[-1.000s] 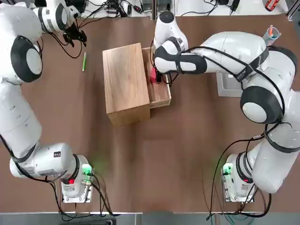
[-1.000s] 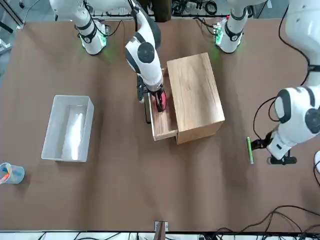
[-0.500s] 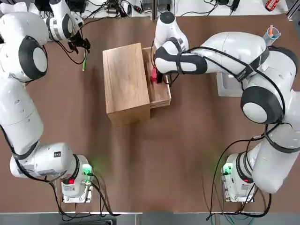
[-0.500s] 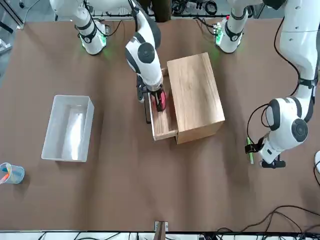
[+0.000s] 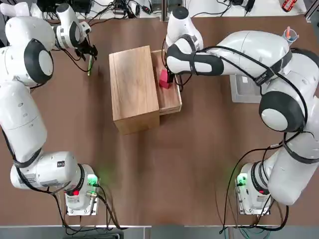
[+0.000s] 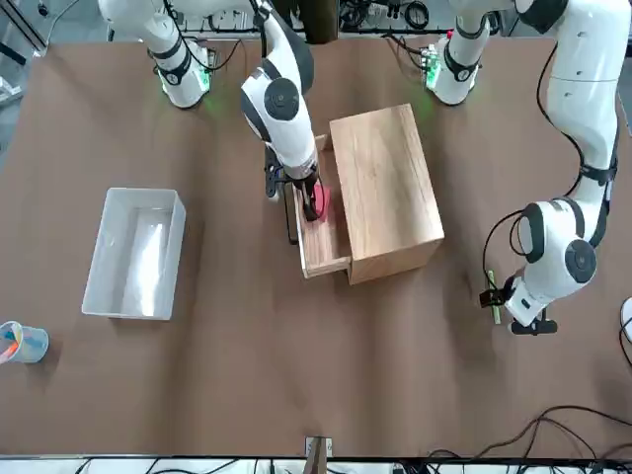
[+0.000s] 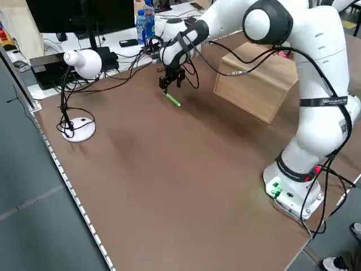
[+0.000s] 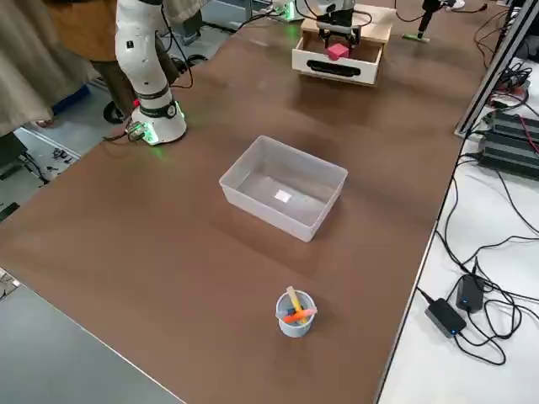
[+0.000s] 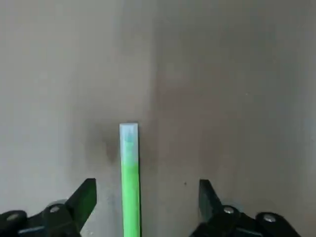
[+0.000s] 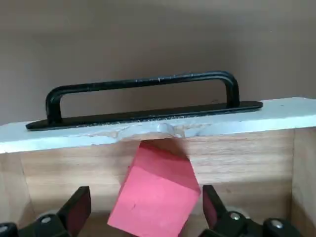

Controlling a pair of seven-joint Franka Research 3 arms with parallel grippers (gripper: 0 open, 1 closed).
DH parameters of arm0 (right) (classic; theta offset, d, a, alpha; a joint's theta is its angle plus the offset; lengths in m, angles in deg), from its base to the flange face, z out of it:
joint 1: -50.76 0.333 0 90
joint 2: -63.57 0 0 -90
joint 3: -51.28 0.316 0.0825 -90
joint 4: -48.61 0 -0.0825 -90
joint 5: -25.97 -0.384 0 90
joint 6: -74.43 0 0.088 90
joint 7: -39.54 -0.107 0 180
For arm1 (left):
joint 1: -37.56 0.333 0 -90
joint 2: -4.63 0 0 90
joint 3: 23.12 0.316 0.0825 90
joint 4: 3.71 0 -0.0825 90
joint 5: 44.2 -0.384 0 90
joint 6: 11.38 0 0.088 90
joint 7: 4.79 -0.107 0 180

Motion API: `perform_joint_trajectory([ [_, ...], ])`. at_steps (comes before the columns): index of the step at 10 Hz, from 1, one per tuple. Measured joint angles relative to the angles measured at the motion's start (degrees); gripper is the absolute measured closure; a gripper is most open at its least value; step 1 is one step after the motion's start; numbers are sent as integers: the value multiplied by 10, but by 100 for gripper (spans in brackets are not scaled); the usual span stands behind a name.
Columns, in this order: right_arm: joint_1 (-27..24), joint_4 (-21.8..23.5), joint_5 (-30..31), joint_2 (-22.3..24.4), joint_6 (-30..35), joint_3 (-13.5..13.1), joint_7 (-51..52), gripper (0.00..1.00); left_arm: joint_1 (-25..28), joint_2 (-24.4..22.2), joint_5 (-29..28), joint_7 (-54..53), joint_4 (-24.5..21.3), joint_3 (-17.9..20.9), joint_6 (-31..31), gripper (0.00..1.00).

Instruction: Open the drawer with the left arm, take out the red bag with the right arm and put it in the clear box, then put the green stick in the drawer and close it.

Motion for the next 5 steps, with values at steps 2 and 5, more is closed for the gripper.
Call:
perform_joint_trajectory([
  [2, 0, 0, 0, 0, 2, 0, 0, 0, 0, 6, 0, 12, -14, 1, -10, 19],
  [5, 1, 0, 0, 0, 2, 2, -20, 0, 10, 2, 0, 14, -24, 3, -15, 33],
])
